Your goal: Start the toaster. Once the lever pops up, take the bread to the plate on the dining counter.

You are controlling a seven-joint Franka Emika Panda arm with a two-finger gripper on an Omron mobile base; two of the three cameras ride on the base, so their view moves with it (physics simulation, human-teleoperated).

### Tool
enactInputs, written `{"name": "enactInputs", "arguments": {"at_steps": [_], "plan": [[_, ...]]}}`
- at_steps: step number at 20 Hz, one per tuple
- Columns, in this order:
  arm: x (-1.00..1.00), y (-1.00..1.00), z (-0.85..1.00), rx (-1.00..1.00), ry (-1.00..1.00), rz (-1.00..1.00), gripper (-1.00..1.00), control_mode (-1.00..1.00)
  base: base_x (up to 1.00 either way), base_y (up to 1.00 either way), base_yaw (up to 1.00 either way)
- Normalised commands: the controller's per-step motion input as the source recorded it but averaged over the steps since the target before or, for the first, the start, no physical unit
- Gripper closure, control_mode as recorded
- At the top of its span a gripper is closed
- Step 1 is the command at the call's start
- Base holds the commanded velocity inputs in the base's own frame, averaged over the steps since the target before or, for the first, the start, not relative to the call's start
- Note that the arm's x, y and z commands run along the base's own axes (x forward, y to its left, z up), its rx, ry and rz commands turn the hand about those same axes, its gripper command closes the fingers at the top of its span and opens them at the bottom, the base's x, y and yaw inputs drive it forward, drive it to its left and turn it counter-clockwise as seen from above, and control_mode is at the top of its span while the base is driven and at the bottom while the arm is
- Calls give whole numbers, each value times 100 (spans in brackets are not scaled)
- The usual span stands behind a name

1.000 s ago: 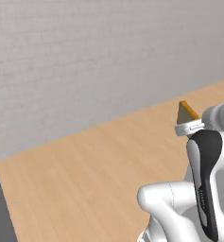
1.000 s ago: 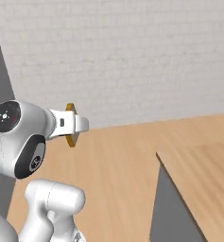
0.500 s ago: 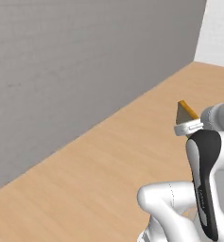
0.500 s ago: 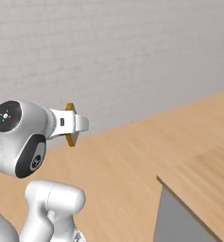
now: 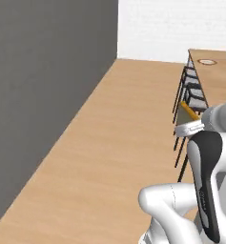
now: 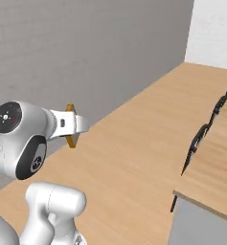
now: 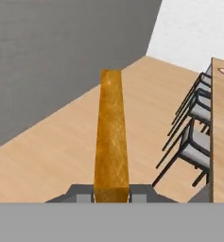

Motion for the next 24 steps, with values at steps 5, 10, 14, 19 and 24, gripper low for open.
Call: {"name": "enactInputs", "arguments": {"at_steps": [5, 10, 14, 19, 24], "plan": [[0, 0, 0, 0, 0, 0, 100, 100, 95, 65, -76], [0, 0, 0, 0, 0, 0, 100, 100, 98, 66, -75], [0, 0, 0, 0, 0, 0, 100, 100, 97, 67, -75], [0, 0, 0, 0, 0, 0, 100, 100, 84, 66, -76], [0, 0, 0, 0, 0, 0, 100, 100, 61, 83, -70]]}}
